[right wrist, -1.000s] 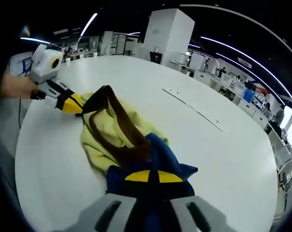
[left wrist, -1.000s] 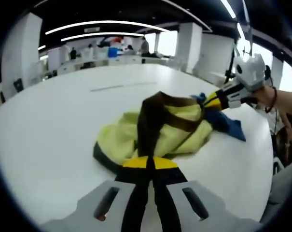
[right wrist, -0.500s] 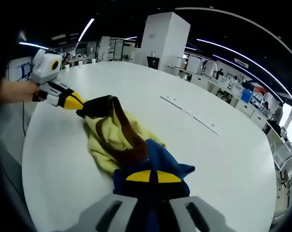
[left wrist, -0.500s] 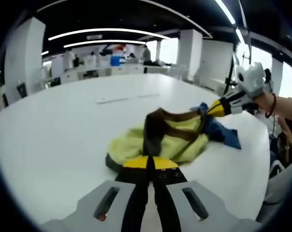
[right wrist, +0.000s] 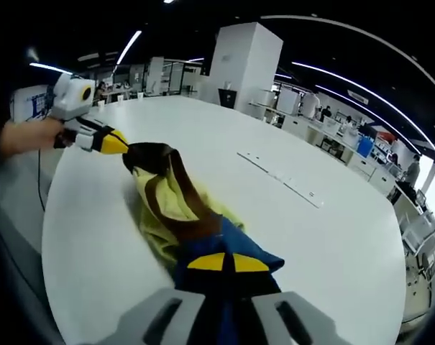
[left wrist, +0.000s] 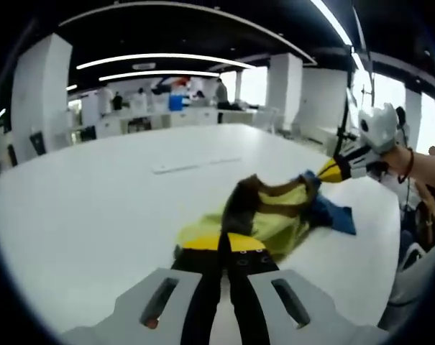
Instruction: Fold the garment on the visible template until the final outline fits inside the template.
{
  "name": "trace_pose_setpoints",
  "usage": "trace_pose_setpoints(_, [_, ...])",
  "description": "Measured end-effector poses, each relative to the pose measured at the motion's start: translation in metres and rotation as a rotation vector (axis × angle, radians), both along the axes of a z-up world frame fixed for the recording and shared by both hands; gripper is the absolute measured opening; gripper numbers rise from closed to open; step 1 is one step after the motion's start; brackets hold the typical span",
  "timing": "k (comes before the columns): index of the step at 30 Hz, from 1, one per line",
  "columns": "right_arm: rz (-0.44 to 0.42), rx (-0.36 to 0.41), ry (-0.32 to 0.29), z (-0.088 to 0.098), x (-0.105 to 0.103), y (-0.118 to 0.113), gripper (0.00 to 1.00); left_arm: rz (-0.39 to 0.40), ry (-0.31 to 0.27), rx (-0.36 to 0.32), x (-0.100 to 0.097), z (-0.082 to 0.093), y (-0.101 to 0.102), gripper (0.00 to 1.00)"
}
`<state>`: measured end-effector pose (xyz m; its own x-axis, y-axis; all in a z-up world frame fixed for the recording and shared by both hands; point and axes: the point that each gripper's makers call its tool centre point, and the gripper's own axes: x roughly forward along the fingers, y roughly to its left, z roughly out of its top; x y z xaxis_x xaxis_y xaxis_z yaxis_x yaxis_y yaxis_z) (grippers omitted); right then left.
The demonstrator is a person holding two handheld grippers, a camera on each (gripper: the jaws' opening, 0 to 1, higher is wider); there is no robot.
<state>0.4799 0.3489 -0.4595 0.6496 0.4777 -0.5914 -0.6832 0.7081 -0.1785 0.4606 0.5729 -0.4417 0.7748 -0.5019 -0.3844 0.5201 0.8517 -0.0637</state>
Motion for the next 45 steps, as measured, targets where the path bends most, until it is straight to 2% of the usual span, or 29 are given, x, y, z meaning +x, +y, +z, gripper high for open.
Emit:
trace_pose_setpoints(7, [-0.020, 0.035, -0.036, 0.026, 0.001, -0.002, 0.00, 0.015, -0.055, -0.006, 0.005, 0.025, 0.008, 0.00])
trace_pose_setpoints(12, [-0.039, 0.069, -0.056, 0.042, 0.009, -0.004, 0.00, 0.015, -0.092, -0.008, 0.017, 0.041, 0.009, 0.00])
trace_pose_setpoints(18, [-0.063, 0.074, -0.113, 0.061, 0.031, -0.008, 0.00, 0.008, -0.141, -0.001, 0.043, 0.065, 0.003, 0.00])
trace_pose_setpoints(21, [-0.087, 0.103, -0.130, 0.073, 0.047, -0.012, 0.00, 0.008, -0.167, 0.010, 0.061, 0.076, 0.001, 0.00])
trace_pose_setpoints(24, [-0.081, 0.096, -0.142, 0.075, 0.058, -0.013, 0.00, 0.000, -0.186, 0.012, 0.073, 0.083, -0.003, 0.00])
trace_pose_setpoints(26, [-0.082, 0.088, -0.154, 0.075, 0.066, -0.014, 0.00, -0.003, -0.197, 0.021, 0.082, 0.083, -0.004, 0.00])
trace_pose_setpoints(30, [-0.110, 0.095, -0.157, 0.074, 0.084, -0.019, 0.00, 0.011, -0.189, 0.008, 0.102, 0.078, -0.003, 0.00])
trace_pose_setpoints(34, [-0.131, 0.087, -0.165, 0.073, 0.100, -0.023, 0.00, 0.011, -0.179, 0.025, 0.117, 0.070, -0.007, 0.00])
trace_pose_setpoints(39, [-0.150, 0.079, -0.157, 0.060, 0.126, -0.027, 0.00, 0.034, -0.157, 0.017, 0.142, 0.056, -0.008, 0.00])
trace_pose_setpoints(42, [-0.159, 0.085, -0.143, 0.055, 0.136, -0.027, 0.00, 0.030, -0.150, 0.048, 0.156, 0.047, -0.010, 0.00])
trace_pose_setpoints(45, [-0.174, 0.082, -0.128, 0.044, 0.152, -0.030, 0.00, 0.025, -0.136, 0.049, 0.169, 0.037, -0.017, 0.00])
